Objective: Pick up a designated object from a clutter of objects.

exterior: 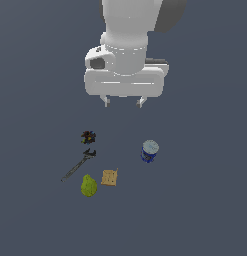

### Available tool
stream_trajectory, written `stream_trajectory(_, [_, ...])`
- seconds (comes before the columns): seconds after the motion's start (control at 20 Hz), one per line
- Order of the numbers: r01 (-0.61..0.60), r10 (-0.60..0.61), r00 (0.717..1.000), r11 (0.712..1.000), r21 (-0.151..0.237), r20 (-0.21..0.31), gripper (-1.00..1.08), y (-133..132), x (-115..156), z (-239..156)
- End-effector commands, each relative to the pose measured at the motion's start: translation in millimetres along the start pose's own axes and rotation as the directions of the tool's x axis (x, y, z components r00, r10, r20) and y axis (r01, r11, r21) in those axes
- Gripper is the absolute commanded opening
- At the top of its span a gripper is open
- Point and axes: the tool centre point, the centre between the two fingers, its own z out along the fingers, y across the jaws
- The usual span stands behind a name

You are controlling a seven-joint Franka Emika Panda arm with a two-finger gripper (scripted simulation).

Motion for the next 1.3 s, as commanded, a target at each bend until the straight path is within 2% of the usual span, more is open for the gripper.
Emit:
stream_trajectory(0.0, [-0.011,0.011,1.0,1.0,0.003,0.001,1.0,3,2,4])
stream_trajectory(0.4, [-0.107,0.107,0.994,0.994,0.022,0.012,1.0,24,19,39])
stream_trajectory(0.7, [-0.239,0.238,0.971,0.97,0.039,0.026,1.0,57,36,88])
stream_trajectory(0.95, [-0.376,0.375,0.926,0.926,0.043,0.04,1.0,96,47,143])
stream_trajectory(1.25, [-0.528,0.526,0.849,0.849,0.032,0.051,1.0,145,48,210])
